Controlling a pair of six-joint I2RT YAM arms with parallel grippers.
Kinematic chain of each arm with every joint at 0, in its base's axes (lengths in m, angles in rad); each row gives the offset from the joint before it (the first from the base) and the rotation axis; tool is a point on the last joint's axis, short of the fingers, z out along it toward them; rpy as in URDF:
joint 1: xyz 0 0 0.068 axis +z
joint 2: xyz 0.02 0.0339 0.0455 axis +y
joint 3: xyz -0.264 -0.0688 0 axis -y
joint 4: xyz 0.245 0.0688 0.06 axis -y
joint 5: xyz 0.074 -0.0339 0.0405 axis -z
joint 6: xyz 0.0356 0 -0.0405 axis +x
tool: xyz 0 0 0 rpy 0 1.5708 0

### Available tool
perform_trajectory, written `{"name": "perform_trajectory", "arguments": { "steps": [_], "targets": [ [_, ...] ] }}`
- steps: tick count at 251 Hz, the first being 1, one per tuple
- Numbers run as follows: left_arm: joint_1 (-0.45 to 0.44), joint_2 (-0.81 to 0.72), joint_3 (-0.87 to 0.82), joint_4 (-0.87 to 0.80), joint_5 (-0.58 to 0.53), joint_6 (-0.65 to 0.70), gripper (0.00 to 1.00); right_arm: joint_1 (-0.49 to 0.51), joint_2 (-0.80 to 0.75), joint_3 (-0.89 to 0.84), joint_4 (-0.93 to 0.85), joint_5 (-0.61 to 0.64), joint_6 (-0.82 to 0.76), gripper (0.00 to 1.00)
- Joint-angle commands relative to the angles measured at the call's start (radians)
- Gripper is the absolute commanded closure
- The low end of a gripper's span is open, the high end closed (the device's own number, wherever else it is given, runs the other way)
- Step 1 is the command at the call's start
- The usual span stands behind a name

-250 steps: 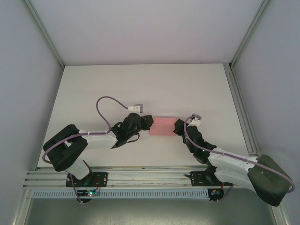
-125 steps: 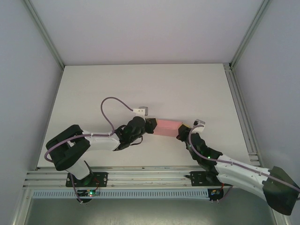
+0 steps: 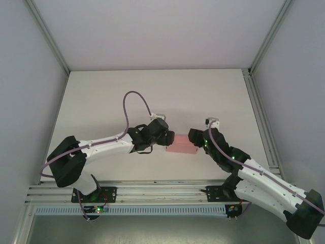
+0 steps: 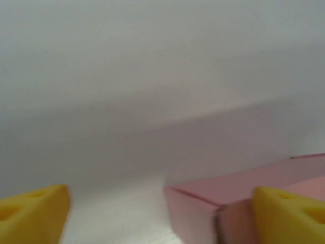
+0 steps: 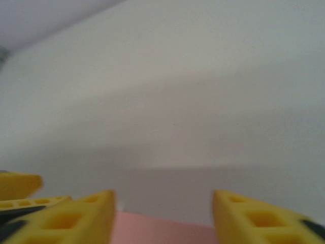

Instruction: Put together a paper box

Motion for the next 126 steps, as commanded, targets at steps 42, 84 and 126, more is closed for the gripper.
{"name": "perform_trajectory", "arguments": {
  "steps": [42, 84, 126],
  "targets": [
    [0.204, -0.136, 0.084, -0.243, 0.058, -0.003, 0.0, -0.046, 0.174, 0.234, -0.188, -0.504, -0.712, 0.02],
    [0.385, -0.272, 0.004, -0.3, -0.006, -0.036, 0.0, -0.023, 0.221, 0.297, -0.301, -0.54, -1.078, 0.02],
    [0.436, -0.422, -0.096, -0.385, -0.139, -0.048, 0.0, -0.029, 0.263, 0.255, -0.3, -0.503, -1.423, 0.02]
  ]
}}
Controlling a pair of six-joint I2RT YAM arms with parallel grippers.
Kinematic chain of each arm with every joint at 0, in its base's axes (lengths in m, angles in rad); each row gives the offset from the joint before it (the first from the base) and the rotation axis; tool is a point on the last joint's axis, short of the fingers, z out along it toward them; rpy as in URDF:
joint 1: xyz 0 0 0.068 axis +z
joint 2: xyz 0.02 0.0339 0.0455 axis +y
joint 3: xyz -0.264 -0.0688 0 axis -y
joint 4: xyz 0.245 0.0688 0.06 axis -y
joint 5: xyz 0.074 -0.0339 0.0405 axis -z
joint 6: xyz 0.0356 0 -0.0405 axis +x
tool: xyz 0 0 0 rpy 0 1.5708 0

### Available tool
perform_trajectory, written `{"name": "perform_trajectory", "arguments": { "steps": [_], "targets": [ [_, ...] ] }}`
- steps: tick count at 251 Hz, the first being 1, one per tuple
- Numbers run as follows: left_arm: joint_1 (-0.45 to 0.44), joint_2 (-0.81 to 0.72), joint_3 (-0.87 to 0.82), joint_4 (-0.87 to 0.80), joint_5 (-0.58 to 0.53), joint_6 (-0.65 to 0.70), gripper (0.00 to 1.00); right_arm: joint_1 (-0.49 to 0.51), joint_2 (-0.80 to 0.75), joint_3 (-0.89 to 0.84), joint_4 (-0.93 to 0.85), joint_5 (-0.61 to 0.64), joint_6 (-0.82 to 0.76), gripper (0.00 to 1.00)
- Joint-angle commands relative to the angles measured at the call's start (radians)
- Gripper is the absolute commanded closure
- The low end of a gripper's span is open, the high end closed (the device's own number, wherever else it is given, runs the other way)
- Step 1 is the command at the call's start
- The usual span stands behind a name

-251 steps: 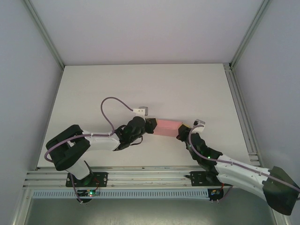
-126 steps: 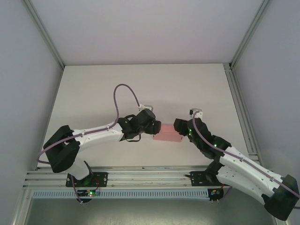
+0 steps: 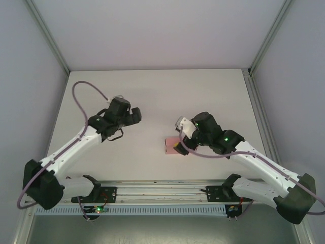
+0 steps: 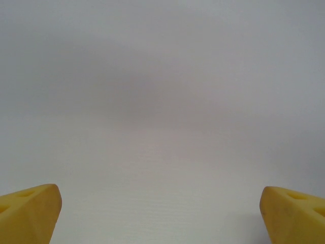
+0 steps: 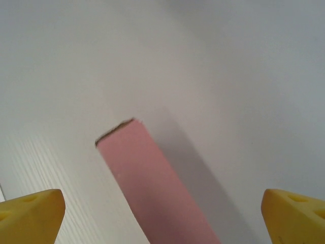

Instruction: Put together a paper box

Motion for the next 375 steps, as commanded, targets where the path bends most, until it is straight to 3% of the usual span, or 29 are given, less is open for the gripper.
{"name": "perform_trajectory", "arguments": {
  "steps": [1, 41, 75, 122, 134, 162, 221, 247, 285, 313, 348, 375],
  "targets": [
    [0.022, -0.087, -0.082, -0.13, -0.107, -0.031, 0.0, 0.0, 0.039, -0.018, -0.05, -0.024, -0.369, 0.02],
    [0.042, -0.23, -0.217, -0.138, -0.134, -0.098, 0.0, -0.021, 0.207, 0.079, -0.154, -0.004, -0.428, 0.02],
    [0.048, -0.313, -0.271, -0.144, -0.165, -0.141, 0.0, 0.003, 0.287, 0.097, -0.146, 0.153, -0.423, 0.11],
    [0.05, -0.357, -0.272, -0.156, -0.185, -0.136, 0.0, 0.019, 0.311, 0.096, -0.095, 0.223, -0.431, 0.22],
    [0.05, -0.358, -0.269, -0.16, -0.189, -0.132, 0.0, 0.026, 0.308, 0.093, -0.077, 0.25, -0.435, 0.28],
    [0.049, -0.36, -0.258, -0.174, -0.195, -0.133, 0.0, 0.038, 0.303, 0.097, -0.048, 0.298, -0.451, 0.57],
    [0.049, -0.387, -0.259, -0.19, -0.2, -0.135, 0.0, 0.045, 0.306, 0.124, -0.043, 0.288, -0.479, 0.65],
    [0.05, -0.408, -0.264, -0.191, -0.203, -0.137, 0.0, 0.066, 0.304, 0.078, 0.11, 0.42, -0.5, 0.7],
    [0.049, -0.424, -0.27, -0.181, -0.207, -0.144, 0.0, 0.123, 0.361, -0.072, 0.61, 0.622, -0.683, 0.68],
    [0.05, -0.42, -0.273, -0.176, -0.187, -0.147, 0.0, 0.129, 0.473, -0.094, 0.828, 0.636, -0.771, 0.7],
    [0.05, -0.414, -0.274, -0.179, -0.171, -0.162, 0.0, 0.151, 0.589, -0.096, 0.925, 0.678, -0.815, 0.68],
    [0.05, -0.416, -0.282, -0.172, -0.165, -0.17, 0.0, 0.165, 0.609, -0.116, 0.908, 0.676, -0.72, 0.61]
  ]
}}
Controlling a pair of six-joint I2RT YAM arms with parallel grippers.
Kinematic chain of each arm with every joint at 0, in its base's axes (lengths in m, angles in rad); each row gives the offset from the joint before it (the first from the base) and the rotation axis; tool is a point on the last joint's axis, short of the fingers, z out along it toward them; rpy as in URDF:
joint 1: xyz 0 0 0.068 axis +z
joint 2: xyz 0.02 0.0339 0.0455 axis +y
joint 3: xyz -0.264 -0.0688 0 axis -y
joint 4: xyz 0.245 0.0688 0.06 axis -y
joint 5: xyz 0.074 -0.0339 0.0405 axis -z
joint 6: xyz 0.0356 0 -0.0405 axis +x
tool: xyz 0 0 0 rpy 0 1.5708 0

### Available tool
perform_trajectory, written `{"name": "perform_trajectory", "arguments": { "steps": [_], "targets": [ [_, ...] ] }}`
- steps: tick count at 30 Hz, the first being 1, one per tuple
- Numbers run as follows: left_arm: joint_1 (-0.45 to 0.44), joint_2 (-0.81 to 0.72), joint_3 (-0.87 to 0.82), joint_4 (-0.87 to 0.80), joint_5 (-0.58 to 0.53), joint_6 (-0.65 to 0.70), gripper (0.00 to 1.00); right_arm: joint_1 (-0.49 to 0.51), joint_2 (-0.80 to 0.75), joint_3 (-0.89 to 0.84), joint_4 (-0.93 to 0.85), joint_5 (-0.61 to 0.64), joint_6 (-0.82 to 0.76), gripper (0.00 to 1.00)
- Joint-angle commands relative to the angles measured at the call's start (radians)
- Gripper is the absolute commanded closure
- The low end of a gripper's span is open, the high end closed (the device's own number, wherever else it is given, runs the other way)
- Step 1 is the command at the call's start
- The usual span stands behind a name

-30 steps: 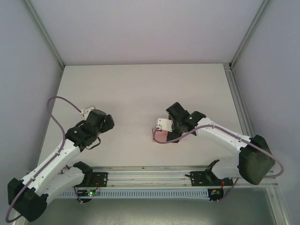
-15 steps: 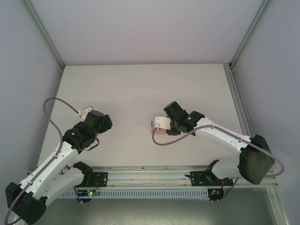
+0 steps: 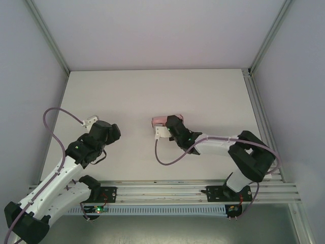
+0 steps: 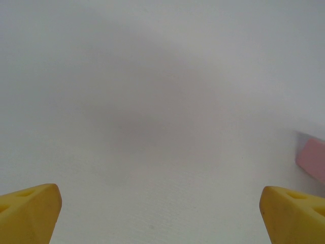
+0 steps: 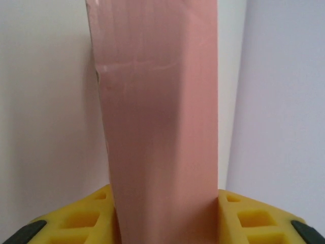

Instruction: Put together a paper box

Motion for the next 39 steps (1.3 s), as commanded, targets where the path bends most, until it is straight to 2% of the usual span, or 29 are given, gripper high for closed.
{"name": "perform_trajectory", "arguments": {
  "steps": [1, 3, 5, 8, 12, 15, 18, 21, 23, 24, 26, 28, 29, 31, 32, 35, 38, 39],
  "targets": [
    [0.014, -0.004, -0.007, -0.016, -0.005, -0.032, 0.0, 0.02, 0.027, -0.037, 0.071, 0.043, 0.029, 0.61],
    [0.014, -0.002, -0.012, -0.002, 0.003, -0.028, 0.0, 0.033, 0.012, -0.068, 0.037, -0.029, 0.094, 0.49],
    [0.014, 0.005, -0.011, 0.006, 0.014, -0.021, 0.0, 0.055, -0.016, -0.091, 0.007, -0.066, 0.143, 0.33],
    [0.013, 0.016, 0.0, 0.004, 0.021, -0.017, 0.0, 0.087, -0.081, -0.087, -0.05, -0.068, 0.225, 0.03],
    [0.014, 0.029, 0.008, 0.025, 0.023, 0.004, 0.0, 0.079, -0.238, -0.09, -0.1, -0.136, 0.323, 0.02],
    [0.016, 0.05, 0.025, 0.043, -0.004, 0.037, 0.0, 0.006, -0.4, -0.102, -0.096, -0.201, 0.522, 0.02],
    [0.028, 0.104, 0.019, 0.116, -0.077, 0.101, 0.0, -0.182, -0.54, -0.105, -0.114, -0.232, 0.891, 0.02],
    [0.085, 0.194, 0.03, 0.204, -0.175, 0.184, 0.0, -0.386, -0.65, -0.16, -0.152, -0.07, 1.213, 0.02],
    [0.13, 0.252, 0.031, 0.278, -0.233, 0.235, 0.0, -0.497, -0.702, -0.221, -0.166, 0.036, 1.341, 0.02],
    [0.156, 0.28, 0.026, 0.329, -0.261, 0.263, 0.0, -0.554, -0.728, -0.268, -0.144, 0.043, 1.353, 0.02],
    [0.198, 0.318, -0.004, 0.454, -0.288, 0.337, 0.0, -0.624, -0.774, -0.36, -0.045, -0.041, 1.232, 0.02],
    [0.23, 0.348, -0.059, 0.635, -0.266, 0.464, 0.0, -0.636, -0.819, -0.453, 0.082, -0.118, 1.055, 0.02],
    [0.239, 0.365, -0.095, 0.741, -0.25, 0.531, 0.0, -0.638, -0.828, -0.511, 0.185, -0.106, 1.02, 0.02],
    [0.257, 0.41, -0.172, 0.945, -0.224, 0.632, 0.0, -0.668, -0.819, -0.596, 0.388, -0.033, 1.072, 0.02],
    [0.265, 0.429, -0.194, 1.004, -0.198, 0.655, 0.0, -0.697, -0.806, -0.614, 0.429, -0.049, 1.097, 0.02],
    [0.288, 0.483, -0.259, 1.169, -0.105, 0.703, 0.0, -0.782, -0.731, -0.595, 0.41, -0.239, 1.104, 0.02],
    [0.301, 0.558, -0.306, 1.345, -0.126, 0.734, 0.0, -0.79, -0.587, -0.564, 0.514, -0.211, 1.121, 0.02],
    [0.306, 0.554, -0.309, 1.351, -0.101, 0.739, 0.0, -0.791, -0.529, -0.559, 0.719, -0.223, 1.101, 0.02]
  ]
}}
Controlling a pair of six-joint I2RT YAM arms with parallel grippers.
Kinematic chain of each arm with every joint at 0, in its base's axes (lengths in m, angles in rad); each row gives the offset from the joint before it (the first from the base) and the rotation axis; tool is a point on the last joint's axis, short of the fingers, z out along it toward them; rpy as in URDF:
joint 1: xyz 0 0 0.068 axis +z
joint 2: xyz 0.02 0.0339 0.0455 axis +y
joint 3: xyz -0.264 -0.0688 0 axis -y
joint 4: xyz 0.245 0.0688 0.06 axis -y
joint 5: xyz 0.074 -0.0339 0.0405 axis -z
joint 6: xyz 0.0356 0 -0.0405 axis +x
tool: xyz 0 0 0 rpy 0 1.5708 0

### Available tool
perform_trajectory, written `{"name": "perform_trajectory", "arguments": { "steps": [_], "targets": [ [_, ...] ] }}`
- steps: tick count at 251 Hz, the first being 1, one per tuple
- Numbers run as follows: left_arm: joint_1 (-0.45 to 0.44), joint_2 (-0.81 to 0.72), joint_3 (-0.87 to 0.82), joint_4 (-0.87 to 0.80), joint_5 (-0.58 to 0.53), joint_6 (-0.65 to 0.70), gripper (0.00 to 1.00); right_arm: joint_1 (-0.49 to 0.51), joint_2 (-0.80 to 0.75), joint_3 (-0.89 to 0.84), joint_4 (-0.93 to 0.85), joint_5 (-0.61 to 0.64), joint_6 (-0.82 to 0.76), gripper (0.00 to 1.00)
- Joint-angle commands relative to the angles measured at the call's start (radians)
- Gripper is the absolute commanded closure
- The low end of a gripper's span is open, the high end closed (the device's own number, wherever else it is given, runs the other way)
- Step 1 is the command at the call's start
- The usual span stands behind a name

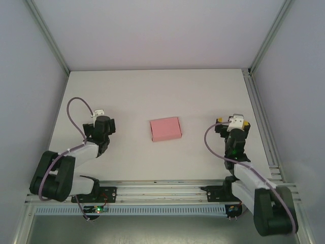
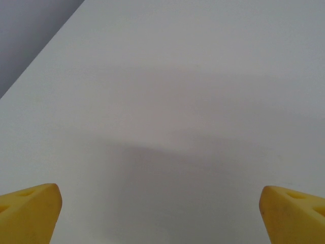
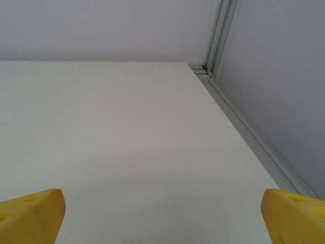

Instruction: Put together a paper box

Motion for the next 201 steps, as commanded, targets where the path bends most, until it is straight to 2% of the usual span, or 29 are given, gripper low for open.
{"name": "perform_trajectory", "arguments": {
  "steps": [1, 30, 51, 58, 63, 72, 82, 100, 120, 201],
  "targets": [
    [0.039, 0.018, -0.036, 0.339, 0.078, 0.097, 0.0, -0.009, 0.143, 0.04, 0.24, -0.071, -0.007, 0.02],
    [0.069, 0.045, -0.04, 0.39, 0.161, 0.132, 0.0, -0.033, 0.349, 0.091, 0.353, -0.077, 0.058, 0.02],
    [0.11, 0.186, -0.103, 0.665, 0.236, 0.128, 0.0, -0.036, 0.522, 0.127, 0.424, -0.126, 0.049, 0.02],
    [0.125, 0.246, -0.108, 0.736, 0.268, 0.124, 0.0, -0.036, 0.584, 0.14, 0.506, -0.148, 0.05, 0.02],
    [0.13, 0.279, -0.104, 0.784, 0.262, 0.133, 0.0, -0.037, 0.57, 0.155, 0.459, -0.161, 0.047, 0.02],
    [0.131, 0.245, -0.087, 0.679, 0.275, 0.122, 0.0, -0.038, 0.503, 0.211, 0.246, -0.166, 0.034, 0.02],
    [0.132, 0.197, -0.048, 0.529, 0.281, 0.109, 0.0, -0.038, 0.513, 0.221, 0.251, -0.172, 0.035, 0.02],
    [0.134, 0.253, -0.034, 0.6, 0.265, 0.116, 0.0, -0.041, 0.536, 0.196, 0.33, -0.191, 0.033, 0.02],
    [0.135, 0.225, -0.02, 0.52, 0.281, 0.113, 0.0, -0.041, 0.534, 0.193, 0.329, -0.205, 0.025, 0.02],
    [0.136, 0.232, -0.022, 0.534, 0.281, 0.113, 0.0, -0.041, 0.534, 0.195, 0.327, -0.206, 0.023, 0.02]
  ]
}}
